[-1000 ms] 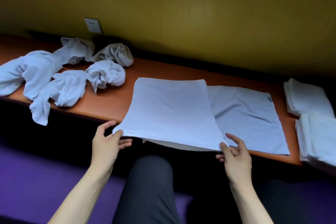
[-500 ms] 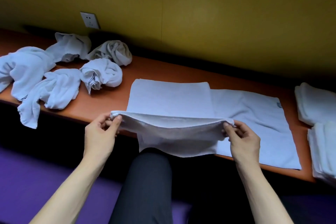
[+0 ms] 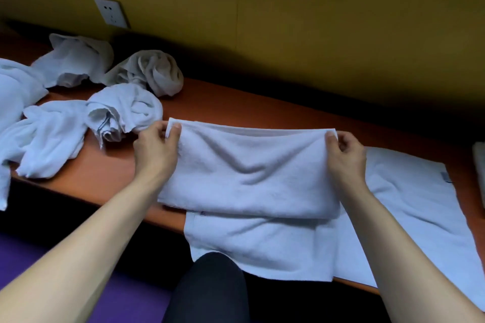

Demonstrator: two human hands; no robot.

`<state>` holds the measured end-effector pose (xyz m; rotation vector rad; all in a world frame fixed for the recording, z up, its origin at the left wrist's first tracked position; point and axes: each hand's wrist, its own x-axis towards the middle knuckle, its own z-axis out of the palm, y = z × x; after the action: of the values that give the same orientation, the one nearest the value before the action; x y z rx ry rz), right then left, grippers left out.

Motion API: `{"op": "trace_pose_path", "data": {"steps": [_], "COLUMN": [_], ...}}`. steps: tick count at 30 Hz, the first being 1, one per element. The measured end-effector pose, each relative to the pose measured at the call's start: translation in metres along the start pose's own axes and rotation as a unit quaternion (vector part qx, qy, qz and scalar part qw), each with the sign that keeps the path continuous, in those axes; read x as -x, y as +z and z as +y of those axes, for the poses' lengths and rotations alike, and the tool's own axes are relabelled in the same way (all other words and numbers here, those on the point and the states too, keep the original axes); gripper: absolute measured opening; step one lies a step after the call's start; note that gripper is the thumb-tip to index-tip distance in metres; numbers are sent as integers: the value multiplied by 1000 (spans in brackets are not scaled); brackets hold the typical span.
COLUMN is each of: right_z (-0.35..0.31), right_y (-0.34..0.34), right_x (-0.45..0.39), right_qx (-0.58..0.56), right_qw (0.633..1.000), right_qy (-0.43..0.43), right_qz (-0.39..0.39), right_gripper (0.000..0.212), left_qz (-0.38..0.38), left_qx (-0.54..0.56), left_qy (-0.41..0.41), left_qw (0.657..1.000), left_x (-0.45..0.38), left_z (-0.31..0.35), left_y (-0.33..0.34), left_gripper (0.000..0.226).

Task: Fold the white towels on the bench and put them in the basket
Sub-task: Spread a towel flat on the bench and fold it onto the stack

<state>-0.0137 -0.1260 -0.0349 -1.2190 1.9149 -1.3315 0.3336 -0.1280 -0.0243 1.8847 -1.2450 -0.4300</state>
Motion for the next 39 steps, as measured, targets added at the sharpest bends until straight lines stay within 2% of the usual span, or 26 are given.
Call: {"op": "trace_pose_path", "data": {"steps": [6,10,13,16,18,21,22,24,28,30,32,35,37,39], "right_z": [5,12,17,18,21,27,26,22,6,-5,-17,-39,-55,-71], "right_y": [21,29,21,3,-8,-20,-22,-24,-24,-17,-6,19,44,74], "right_x": [-38,-39,-24,0,17,39,44,48,45,44,44,46,53,63], "right_qx": [43,112,112,145,187,226,210,110,-80,-133,-135,-83,-41,-4], "right_qw": [999,992,988,983,969,952,953,957,932,932,948,978,991,992], "right_qy": [7,59,83,91,134,171,181,229,323,310,265,164,81,22], "right_qz": [1,-29,-65,-71,-89,-116,-125,-137,-146,-133,-113,-95,-100,-124], "right_gripper": [27,28,36,39,42,34,31,29,22,13,12,8,7,19], "left_qz": [0,-6,-48,-122,-171,-203,-213,-234,-264,-275,-249,-174,-173,-177], "left_qx": [19,15,-57,-142,-208,-278,-288,-292,-285,-282,-283,-278,-234,-178], "left_qy": [-6,-13,110,228,250,236,228,218,216,216,186,115,89,85], "left_qw": [1000,1000,991,955,930,909,906,901,896,893,907,938,953,964], "left_x": [-37,-36,-5,41,68,83,82,79,74,72,73,79,82,81], "left_z": [7,-6,-19,-31,-39,-47,-47,-45,-42,-41,-42,-57,-75,-86], "left_y": [30,47,54,59,62,63,63,63,57,52,41,21,11,7], "left_gripper": [29,30,38,43,49,57,58,60,63,66,66,63,60,56]}}
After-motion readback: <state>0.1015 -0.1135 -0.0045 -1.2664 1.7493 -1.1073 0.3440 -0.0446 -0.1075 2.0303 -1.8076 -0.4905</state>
